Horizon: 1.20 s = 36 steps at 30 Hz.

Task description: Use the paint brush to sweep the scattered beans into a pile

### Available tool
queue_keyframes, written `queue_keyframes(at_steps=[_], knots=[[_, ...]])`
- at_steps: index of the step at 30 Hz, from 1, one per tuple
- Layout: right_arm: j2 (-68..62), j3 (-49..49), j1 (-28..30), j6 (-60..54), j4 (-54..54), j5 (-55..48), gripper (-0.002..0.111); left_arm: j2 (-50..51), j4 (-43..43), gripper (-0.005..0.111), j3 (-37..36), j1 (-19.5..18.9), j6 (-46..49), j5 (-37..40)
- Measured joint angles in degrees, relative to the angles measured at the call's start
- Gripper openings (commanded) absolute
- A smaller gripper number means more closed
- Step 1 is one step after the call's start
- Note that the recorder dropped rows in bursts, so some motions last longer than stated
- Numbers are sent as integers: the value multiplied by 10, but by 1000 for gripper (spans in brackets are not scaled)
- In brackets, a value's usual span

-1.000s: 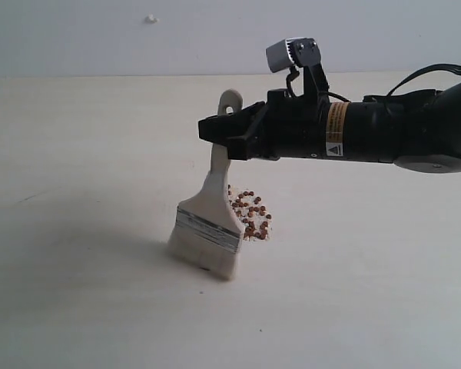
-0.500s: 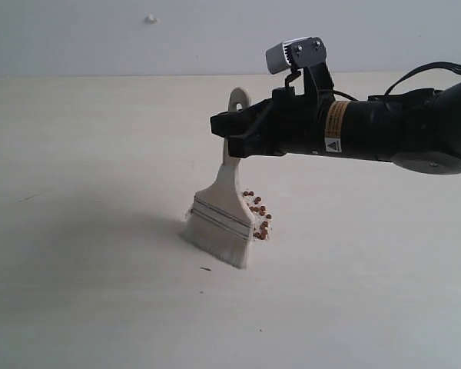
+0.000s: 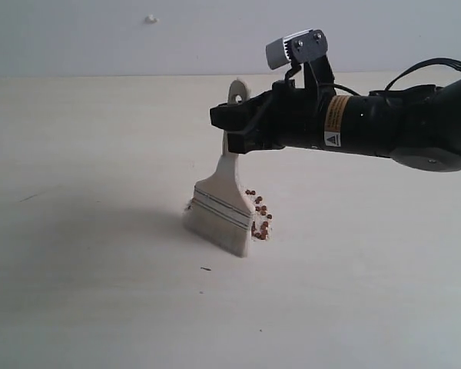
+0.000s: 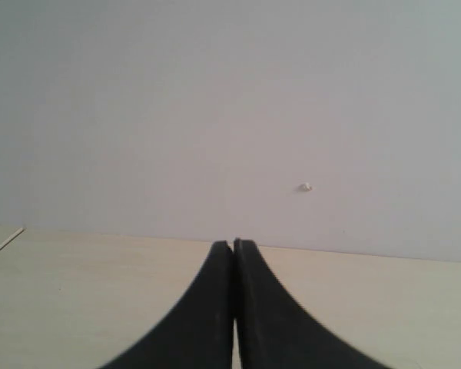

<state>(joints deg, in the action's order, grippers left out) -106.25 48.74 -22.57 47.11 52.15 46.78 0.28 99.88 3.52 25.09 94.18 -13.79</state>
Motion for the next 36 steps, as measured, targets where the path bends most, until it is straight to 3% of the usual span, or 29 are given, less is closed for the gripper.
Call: queue_keyframes(at_steps=[9, 16, 20, 30, 36], knots=[[70, 0, 0, 23, 4, 27, 0, 0, 0, 0, 0, 0, 0, 0], [133, -4, 0, 27, -23, -155, 0, 0, 0, 0, 0, 0, 0, 0], [167, -25, 0, -76, -151, -253, 0, 0, 0, 0, 0, 0, 0, 0], [221, -66, -16, -232, -428, -294, 0, 0, 0, 0, 0, 0, 0, 0], [233, -71, -61, -528, -728, -293, 0, 0, 0, 0, 0, 0, 0, 1]])
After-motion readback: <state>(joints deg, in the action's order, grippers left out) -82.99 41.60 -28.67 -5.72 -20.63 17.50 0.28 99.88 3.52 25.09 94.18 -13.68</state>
